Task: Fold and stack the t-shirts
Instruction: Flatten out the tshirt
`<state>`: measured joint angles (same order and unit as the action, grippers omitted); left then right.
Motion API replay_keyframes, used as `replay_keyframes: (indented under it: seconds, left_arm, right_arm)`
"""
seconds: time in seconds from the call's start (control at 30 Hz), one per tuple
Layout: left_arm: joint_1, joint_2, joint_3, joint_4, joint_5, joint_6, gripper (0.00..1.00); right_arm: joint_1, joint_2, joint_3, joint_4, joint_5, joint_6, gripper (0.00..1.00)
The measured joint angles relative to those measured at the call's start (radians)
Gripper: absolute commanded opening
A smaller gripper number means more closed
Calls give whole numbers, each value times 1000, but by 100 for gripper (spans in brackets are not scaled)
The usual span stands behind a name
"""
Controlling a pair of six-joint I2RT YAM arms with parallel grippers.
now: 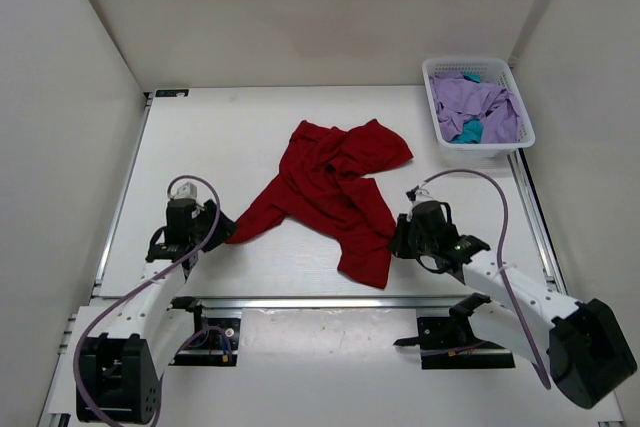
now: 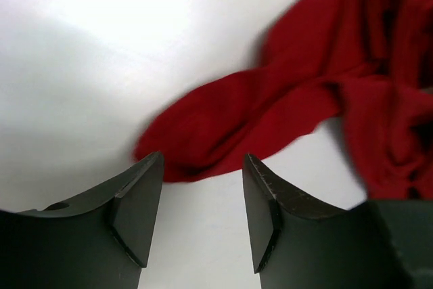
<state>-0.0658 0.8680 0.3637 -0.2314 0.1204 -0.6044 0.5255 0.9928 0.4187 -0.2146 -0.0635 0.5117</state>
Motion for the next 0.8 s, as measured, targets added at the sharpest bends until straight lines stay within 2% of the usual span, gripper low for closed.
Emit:
replay_keyframes:
  seconds: [0.17,0.4,0.47,0.57,0.63,0.7,0.8]
  left_arm:
    - [105,0,-67,-74,26,-33,62]
    - [204,-6,-113,-31,85,-110,63]
    - [216,-6,-133,14,105,-134,58]
    - [219,2,-158,66,117,-167,45]
    - [214,14,-167,89,125,-182,42]
    - [198,17,-176,105,127,-192,40]
    - [187,21,-187,122,129,-204,31]
  right_arm:
    - [-1,-100,-61,-21,-18,19,5]
    - [10,-108,-61,-5,-32,8,6]
    - [13,-108,-61,1,-39,8,6]
    - [22,-106,-61,12,-42,8,7]
    - [28,-104,-61,17,-43,8,7]
    - [31,-102,-61,22,-44,9,11]
    - [31,-88,-61,30,-46,9,20]
